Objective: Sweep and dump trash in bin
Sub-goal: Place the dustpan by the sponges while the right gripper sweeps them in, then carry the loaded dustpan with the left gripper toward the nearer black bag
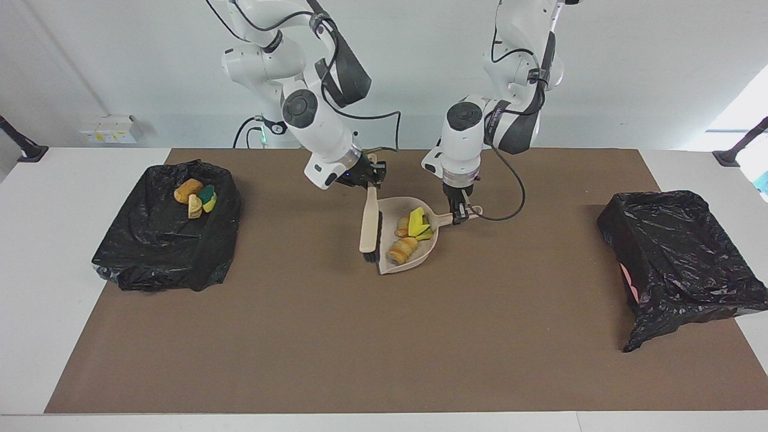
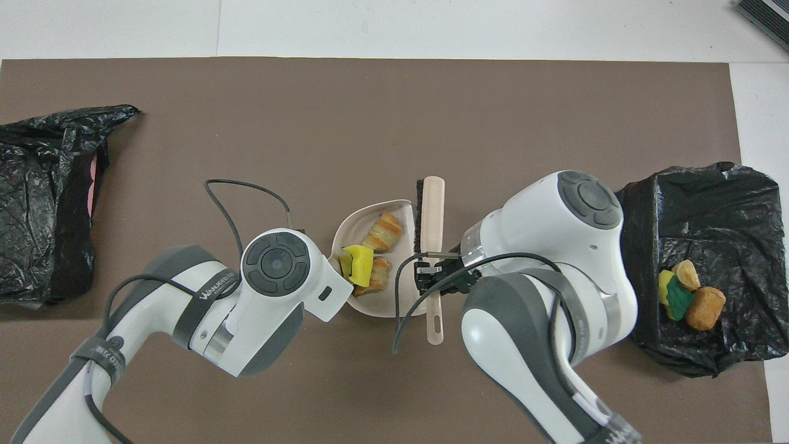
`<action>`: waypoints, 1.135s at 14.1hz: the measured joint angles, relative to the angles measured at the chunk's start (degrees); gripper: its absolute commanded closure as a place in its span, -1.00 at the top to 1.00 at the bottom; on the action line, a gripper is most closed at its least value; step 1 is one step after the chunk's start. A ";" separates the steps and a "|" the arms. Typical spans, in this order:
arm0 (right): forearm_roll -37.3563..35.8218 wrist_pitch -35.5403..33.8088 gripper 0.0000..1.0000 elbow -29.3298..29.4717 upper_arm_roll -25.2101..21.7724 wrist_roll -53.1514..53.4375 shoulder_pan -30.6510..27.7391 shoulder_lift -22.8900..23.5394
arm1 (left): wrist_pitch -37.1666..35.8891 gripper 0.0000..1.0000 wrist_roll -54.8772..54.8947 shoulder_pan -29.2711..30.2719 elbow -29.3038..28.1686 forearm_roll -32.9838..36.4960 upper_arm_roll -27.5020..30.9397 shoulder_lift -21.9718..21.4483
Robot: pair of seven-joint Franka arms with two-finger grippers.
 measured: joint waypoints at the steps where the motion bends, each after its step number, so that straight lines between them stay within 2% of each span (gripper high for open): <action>1: -2.09 -1.54 -1.00 0.01 -0.15 -0.27 -1.08 -1.40 | 0.53 -1.00 1.26 0.91 -0.05 -0.14 0.01 0.04; 4: -9.46 -5.26 -1.00 -0.01 -0.30 -0.15 -2.34 -3.83 | 0.74 -1.00 8.31 5.21 0.96 -3.47 0.22 0.73; 7: -11.48 -9.17 -1.00 -0.21 0.21 2.25 -1.40 -6.23 | -0.85 -1.00 13.76 9.71 4.32 -4.70 0.46 1.85; 12: -10.53 -9.24 -1.00 -5.78 1.22 13.45 9.77 -9.93 | -11.89 -1.00 25.10 18.51 14.59 -5.44 0.62 2.39; 16: -7.05 -2.36 -1.00 -12.23 1.40 15.12 15.44 -9.92 | -18.33 -1.00 33.73 26.38 21.60 -5.92 0.65 2.70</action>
